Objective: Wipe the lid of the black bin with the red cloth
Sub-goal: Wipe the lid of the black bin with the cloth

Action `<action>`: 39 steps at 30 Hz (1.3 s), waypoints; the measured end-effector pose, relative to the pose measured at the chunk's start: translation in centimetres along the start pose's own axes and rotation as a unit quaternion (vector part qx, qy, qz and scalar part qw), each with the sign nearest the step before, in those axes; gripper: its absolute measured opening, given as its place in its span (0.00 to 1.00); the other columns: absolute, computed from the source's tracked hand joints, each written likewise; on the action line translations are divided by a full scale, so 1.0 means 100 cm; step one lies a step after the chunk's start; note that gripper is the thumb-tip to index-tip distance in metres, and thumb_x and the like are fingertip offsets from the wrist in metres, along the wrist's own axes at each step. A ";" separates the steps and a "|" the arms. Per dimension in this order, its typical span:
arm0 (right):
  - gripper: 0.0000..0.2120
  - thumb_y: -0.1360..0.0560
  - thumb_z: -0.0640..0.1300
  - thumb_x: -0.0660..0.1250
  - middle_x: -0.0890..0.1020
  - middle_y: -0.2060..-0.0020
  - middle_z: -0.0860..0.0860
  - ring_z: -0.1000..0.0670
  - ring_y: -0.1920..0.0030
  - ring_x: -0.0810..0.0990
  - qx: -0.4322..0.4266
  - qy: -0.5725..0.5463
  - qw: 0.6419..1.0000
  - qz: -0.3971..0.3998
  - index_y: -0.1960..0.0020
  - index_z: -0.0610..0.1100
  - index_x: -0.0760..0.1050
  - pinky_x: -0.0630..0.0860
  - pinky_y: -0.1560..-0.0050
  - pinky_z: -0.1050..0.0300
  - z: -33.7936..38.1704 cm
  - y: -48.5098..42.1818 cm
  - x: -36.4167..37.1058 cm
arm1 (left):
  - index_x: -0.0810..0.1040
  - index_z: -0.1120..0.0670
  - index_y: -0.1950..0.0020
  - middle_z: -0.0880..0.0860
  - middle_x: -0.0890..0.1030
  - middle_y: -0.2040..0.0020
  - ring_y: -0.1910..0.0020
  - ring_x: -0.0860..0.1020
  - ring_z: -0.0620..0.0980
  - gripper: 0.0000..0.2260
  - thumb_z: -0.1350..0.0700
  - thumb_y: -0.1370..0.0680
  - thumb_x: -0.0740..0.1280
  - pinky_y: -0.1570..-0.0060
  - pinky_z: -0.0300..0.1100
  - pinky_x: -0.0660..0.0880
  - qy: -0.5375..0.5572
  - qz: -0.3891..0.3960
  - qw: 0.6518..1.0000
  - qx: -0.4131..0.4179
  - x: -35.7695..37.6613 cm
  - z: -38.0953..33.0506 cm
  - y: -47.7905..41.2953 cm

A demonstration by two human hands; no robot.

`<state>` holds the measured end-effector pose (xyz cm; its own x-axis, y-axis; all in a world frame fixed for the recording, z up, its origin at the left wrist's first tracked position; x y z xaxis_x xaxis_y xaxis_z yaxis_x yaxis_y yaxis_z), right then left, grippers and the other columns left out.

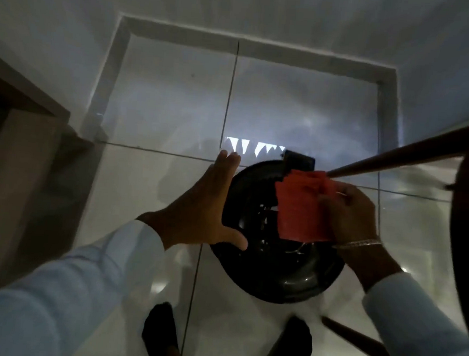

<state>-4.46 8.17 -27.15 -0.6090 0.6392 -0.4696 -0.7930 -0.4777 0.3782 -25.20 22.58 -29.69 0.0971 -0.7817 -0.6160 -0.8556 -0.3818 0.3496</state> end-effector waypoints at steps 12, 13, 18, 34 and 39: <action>0.32 0.25 0.63 0.57 0.67 0.25 0.43 0.40 0.24 0.61 -0.276 0.349 0.895 0.026 0.27 0.46 0.66 0.61 0.27 0.36 -0.062 0.015 0.035 | 0.27 0.51 0.24 0.46 0.24 0.25 0.27 0.24 0.40 0.68 0.22 0.45 0.68 0.32 0.29 0.23 -0.177 0.091 0.969 0.148 0.026 0.052 -0.042; 0.35 0.27 0.66 0.55 0.64 0.24 0.44 0.39 0.23 0.58 -0.273 0.388 0.880 0.026 0.26 0.48 0.65 0.59 0.26 0.34 -0.065 0.015 0.040 | 0.26 0.49 0.25 0.44 0.23 0.26 0.27 0.24 0.39 0.69 0.23 0.45 0.70 0.32 0.29 0.24 -0.163 0.100 0.971 0.141 0.027 0.055 -0.043; 0.27 0.23 0.61 0.55 0.68 0.25 0.45 0.40 0.24 0.61 -0.247 0.377 0.891 -0.050 0.28 0.50 0.68 0.61 0.27 0.36 -0.061 0.011 0.059 | 0.29 0.52 0.23 0.49 0.29 0.21 0.24 0.28 0.43 0.69 0.23 0.45 0.70 0.28 0.36 0.28 -0.162 0.108 0.969 0.153 0.026 0.060 -0.046; 0.24 0.19 0.58 0.51 0.69 0.26 0.46 0.44 0.22 0.59 -0.416 0.337 0.844 0.028 0.30 0.48 0.70 0.65 0.30 0.37 -0.071 0.027 0.082 | 0.37 0.56 0.21 0.54 0.37 0.19 0.20 0.37 0.50 0.70 0.22 0.46 0.69 0.21 0.48 0.42 -0.185 0.104 0.951 0.224 0.023 0.056 -0.058; 0.26 0.21 0.59 0.55 0.63 0.23 0.45 0.42 0.22 0.59 -0.332 0.360 0.872 -0.016 0.26 0.50 0.62 0.63 0.29 0.35 -0.071 0.028 0.079 | 0.37 0.57 0.21 0.56 0.38 0.19 0.20 0.37 0.51 0.69 0.21 0.46 0.67 0.21 0.49 0.43 -0.184 0.093 0.950 0.234 0.026 0.058 -0.059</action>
<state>-11.61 7.59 -35.45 -0.2505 0.2288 -0.9407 -0.4986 -0.8634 -0.0772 -22.86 25.71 -37.46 -0.1891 -0.5565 -0.8090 -0.9812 0.0753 0.1776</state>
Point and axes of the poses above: each hand's wrist, its own y-axis away from the middle knuckle, its own x-axis out of the palm, z = x × y, the point moved 1 cm from there along -y, towards the middle knuckle
